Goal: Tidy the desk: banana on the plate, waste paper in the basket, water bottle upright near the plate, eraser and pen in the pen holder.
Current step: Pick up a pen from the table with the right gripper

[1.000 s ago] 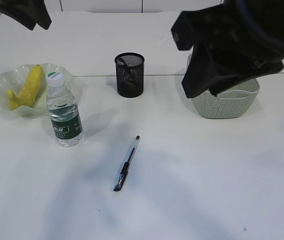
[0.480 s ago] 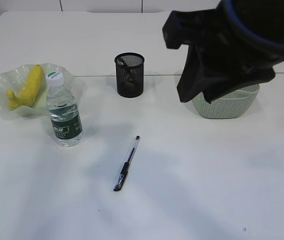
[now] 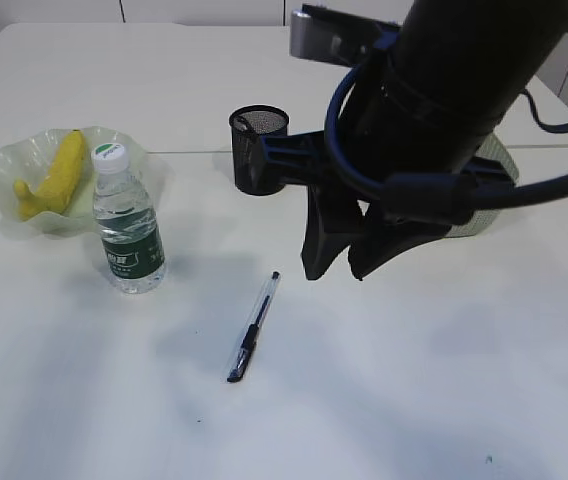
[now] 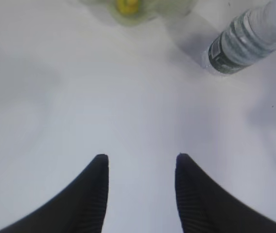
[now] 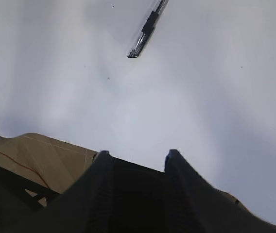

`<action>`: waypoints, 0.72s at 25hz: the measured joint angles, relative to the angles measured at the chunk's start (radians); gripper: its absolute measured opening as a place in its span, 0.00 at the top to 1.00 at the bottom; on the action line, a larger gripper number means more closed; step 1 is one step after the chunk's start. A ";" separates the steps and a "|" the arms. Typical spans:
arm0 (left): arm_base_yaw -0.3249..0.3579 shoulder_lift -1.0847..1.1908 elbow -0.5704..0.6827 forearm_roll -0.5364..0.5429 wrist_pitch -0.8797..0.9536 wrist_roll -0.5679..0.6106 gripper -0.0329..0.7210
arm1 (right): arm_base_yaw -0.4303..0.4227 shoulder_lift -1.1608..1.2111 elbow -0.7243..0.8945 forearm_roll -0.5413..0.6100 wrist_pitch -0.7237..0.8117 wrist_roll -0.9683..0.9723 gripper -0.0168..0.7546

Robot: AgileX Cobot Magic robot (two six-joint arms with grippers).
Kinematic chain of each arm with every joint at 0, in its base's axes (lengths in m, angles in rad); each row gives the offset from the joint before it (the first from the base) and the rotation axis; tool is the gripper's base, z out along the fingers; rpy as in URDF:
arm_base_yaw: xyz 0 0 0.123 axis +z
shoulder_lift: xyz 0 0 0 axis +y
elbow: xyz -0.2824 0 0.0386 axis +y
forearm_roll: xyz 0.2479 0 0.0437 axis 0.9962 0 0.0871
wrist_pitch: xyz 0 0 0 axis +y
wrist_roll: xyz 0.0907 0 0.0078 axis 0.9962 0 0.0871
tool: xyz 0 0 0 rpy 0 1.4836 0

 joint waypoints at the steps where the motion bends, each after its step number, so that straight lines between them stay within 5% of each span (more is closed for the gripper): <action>1: 0.004 -0.021 0.042 0.000 -0.009 -0.002 0.51 | 0.000 0.012 0.000 0.003 0.000 0.000 0.63; 9: 0.066 -0.128 0.282 -0.027 -0.085 -0.015 0.44 | 0.000 0.124 -0.020 0.011 -0.042 0.000 0.63; 18: 0.081 -0.146 0.332 -0.034 -0.106 -0.036 0.44 | 0.000 0.274 -0.030 0.011 -0.107 0.007 0.63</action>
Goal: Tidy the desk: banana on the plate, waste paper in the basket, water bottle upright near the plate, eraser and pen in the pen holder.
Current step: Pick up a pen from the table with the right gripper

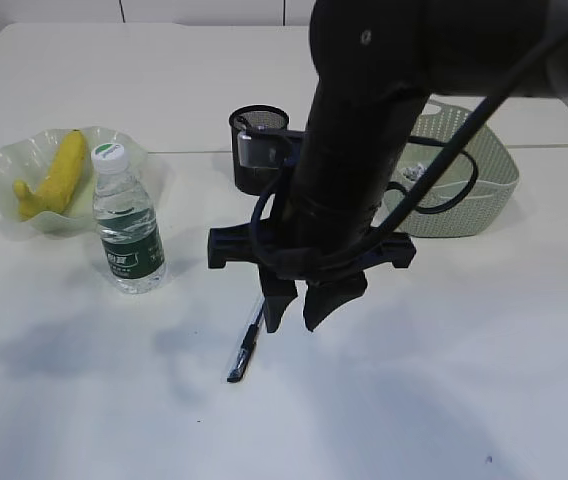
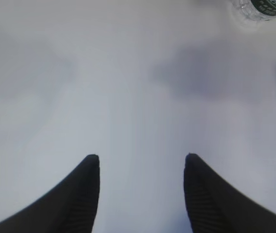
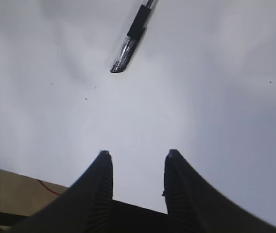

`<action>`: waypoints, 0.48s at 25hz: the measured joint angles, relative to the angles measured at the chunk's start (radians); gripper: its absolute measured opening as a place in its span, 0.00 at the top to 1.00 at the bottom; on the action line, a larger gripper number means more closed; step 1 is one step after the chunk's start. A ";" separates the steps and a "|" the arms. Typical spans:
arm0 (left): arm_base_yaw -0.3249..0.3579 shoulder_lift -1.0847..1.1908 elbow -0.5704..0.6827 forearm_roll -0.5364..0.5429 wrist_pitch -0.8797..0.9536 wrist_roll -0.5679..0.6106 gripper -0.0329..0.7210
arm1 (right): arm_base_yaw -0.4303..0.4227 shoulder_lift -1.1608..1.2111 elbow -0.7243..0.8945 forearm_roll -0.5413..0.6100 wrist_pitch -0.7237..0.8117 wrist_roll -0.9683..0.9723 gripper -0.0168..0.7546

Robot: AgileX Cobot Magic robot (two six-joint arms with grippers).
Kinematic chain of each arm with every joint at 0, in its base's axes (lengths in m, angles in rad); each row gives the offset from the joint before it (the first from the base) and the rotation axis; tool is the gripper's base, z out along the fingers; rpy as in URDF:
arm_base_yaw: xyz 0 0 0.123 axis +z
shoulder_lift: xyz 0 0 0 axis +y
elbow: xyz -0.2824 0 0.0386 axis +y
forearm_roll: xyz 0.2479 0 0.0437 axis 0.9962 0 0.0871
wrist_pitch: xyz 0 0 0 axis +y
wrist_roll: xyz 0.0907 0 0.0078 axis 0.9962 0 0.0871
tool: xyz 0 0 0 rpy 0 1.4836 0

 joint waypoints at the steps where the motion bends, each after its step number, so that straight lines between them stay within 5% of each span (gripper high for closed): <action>1: 0.000 0.000 0.000 0.000 0.000 0.000 0.44 | 0.000 0.021 -0.003 0.000 -0.003 0.002 0.63; 12: 0.000 -0.002 0.000 -0.037 -0.003 -0.002 0.44 | 0.000 0.208 -0.194 0.006 -0.005 0.099 0.63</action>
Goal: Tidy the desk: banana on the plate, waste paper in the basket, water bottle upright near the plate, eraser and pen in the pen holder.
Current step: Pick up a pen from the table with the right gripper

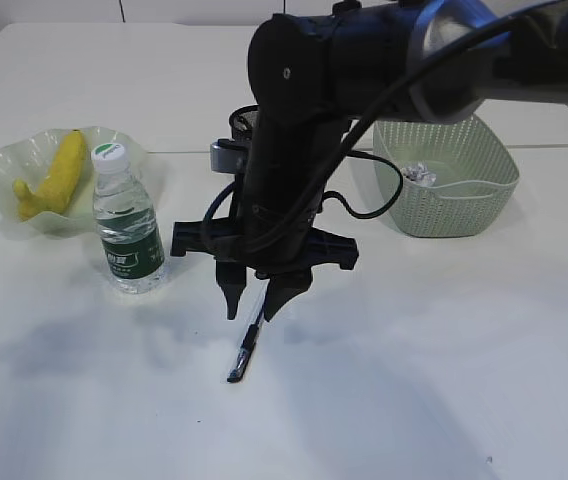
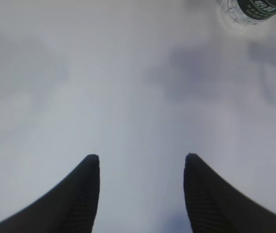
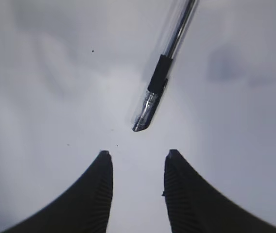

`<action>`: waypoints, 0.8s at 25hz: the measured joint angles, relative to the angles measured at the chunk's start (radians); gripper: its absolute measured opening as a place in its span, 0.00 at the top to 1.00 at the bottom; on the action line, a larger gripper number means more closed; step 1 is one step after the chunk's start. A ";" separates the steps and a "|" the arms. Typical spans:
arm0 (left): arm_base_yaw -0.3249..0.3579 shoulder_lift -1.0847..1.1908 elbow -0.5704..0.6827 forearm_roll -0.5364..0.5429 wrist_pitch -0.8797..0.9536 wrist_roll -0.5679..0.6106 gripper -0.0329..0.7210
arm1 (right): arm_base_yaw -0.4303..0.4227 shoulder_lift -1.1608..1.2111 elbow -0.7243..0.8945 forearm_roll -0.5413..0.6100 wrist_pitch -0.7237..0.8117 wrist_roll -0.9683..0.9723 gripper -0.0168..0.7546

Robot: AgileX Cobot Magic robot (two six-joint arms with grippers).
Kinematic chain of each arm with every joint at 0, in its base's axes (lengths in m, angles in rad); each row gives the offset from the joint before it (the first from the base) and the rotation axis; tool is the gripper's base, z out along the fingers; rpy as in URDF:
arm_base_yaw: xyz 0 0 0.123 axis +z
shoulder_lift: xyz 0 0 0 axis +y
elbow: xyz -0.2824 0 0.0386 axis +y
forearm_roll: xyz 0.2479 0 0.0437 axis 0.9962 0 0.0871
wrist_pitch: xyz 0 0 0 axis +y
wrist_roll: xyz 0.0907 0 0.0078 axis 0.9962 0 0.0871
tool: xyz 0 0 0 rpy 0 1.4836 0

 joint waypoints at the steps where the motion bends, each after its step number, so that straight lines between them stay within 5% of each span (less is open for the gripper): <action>1: 0.000 0.000 0.000 0.000 -0.002 0.000 0.44 | 0.000 0.015 -0.017 0.005 0.000 0.012 0.63; 20: 0.000 0.000 0.002 -0.001 -0.042 0.000 0.44 | 0.012 0.158 -0.045 0.046 -0.046 0.208 0.49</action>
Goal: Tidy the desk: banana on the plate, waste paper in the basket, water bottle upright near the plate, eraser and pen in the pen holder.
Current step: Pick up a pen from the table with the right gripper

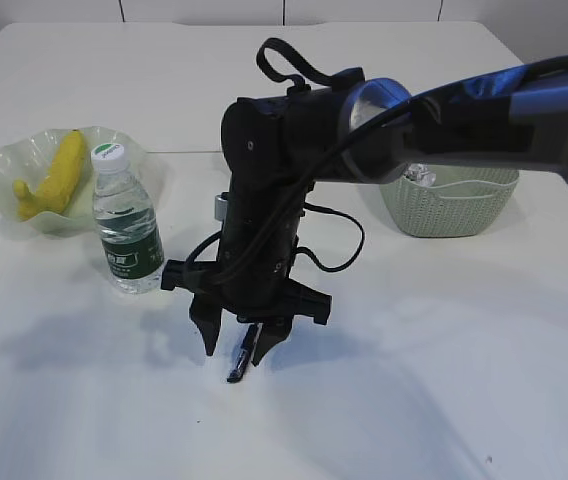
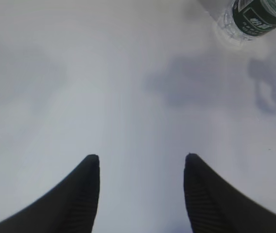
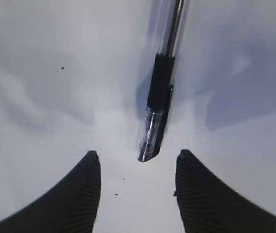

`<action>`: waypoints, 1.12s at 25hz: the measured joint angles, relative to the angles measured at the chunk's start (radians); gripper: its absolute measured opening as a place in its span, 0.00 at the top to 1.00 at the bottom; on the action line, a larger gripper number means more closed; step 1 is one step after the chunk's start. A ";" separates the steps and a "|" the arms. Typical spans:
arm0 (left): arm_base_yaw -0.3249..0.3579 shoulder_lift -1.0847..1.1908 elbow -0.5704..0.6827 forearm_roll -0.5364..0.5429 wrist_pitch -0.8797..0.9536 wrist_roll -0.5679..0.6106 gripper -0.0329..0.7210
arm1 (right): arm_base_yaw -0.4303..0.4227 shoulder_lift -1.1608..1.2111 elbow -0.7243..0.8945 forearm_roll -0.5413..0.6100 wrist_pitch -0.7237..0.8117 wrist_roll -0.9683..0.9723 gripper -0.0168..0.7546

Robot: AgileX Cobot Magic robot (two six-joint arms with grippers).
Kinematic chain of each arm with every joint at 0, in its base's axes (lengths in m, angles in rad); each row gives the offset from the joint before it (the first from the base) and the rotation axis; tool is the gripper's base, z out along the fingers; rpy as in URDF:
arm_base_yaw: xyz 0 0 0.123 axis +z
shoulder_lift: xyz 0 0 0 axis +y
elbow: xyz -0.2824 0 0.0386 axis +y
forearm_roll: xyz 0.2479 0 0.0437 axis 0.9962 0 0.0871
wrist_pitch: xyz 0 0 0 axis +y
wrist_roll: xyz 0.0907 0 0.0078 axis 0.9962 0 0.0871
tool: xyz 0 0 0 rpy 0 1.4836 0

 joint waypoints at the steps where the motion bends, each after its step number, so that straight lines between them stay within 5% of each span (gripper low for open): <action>1: 0.000 0.000 0.000 0.000 0.000 0.000 0.44 | 0.000 0.004 0.000 -0.005 -0.002 0.004 0.49; 28: 0.000 0.000 0.000 -0.002 -0.006 0.000 0.44 | 0.000 0.058 0.000 -0.093 -0.058 0.103 0.49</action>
